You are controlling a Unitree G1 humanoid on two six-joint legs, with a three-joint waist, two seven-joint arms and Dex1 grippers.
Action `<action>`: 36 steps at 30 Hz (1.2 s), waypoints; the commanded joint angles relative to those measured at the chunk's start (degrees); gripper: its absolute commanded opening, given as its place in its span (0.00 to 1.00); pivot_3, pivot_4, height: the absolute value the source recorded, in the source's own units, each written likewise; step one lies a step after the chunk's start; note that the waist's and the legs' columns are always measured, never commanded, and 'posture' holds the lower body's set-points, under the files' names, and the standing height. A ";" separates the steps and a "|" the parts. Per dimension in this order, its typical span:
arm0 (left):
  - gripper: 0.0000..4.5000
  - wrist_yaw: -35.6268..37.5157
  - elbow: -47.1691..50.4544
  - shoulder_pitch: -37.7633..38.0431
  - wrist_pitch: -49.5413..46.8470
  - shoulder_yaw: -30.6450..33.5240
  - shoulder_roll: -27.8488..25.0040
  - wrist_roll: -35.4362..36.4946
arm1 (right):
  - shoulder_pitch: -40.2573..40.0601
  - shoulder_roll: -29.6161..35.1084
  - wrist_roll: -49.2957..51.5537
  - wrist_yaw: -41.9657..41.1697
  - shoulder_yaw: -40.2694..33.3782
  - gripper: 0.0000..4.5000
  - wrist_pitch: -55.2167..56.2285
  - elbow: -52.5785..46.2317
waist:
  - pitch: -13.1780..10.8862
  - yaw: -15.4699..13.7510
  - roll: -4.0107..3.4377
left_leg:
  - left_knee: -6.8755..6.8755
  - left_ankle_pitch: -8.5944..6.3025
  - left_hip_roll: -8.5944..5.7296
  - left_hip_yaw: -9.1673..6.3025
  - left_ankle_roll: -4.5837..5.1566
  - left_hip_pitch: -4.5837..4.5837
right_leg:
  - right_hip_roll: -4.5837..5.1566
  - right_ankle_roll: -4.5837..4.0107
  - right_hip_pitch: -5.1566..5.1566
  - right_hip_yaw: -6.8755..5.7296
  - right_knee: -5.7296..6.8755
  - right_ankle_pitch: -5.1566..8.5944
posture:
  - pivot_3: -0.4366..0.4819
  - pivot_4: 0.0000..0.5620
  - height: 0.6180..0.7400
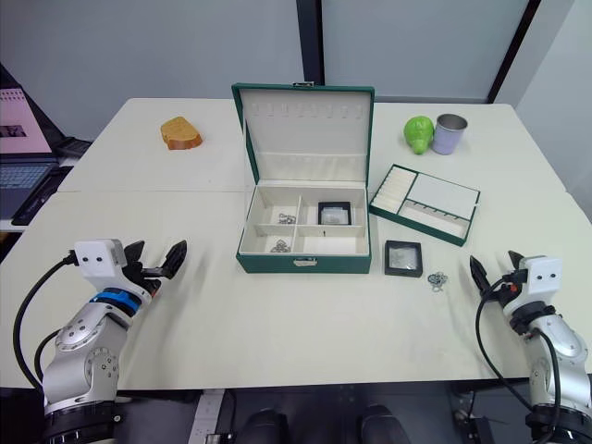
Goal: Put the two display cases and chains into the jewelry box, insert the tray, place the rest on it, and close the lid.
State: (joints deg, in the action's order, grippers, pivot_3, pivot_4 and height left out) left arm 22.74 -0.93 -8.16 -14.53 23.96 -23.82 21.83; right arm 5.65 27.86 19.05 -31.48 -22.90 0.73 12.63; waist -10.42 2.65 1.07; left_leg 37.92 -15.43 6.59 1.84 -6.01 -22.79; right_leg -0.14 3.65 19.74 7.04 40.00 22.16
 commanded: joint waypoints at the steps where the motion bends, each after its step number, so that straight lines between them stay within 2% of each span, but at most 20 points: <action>1: 0.99 0.37 0.43 -0.55 1.28 0.00 -0.88 0.02 | 0.67 0.89 0.60 -0.46 -0.65 1.00 1.35 -0.62 | 0.00 0.00 0.00 | 0.00 0.00 0.00 0.00 0.00 0.00 | 0.00 0.00 0.00 0.00 0.00 0.00 | 0.48 0.27 1.00; 36: 0.99 0.26 -1.39 1.29 6.22 -1.29 0.56 -1.81 | 2.24 0.78 0.89 -0.87 0.09 1.00 0.63 0.58 | 0.01 0.01 0.00 | 0.01 0.00 0.00 -0.01 0.00 0.02 | 0.00 0.00 -0.04 -0.02 0.00 0.00 | 0.48 0.27 1.00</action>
State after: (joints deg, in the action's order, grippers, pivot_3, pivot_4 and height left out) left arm 23.11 -3.17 -7.11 -9.55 22.85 -23.21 20.12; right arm 7.50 27.93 19.10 -32.28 -21.88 0.77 13.88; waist -10.41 2.66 1.07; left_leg 37.92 -15.43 6.59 1.84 -6.02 -22.77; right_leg -0.14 3.65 19.70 7.01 40.00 22.16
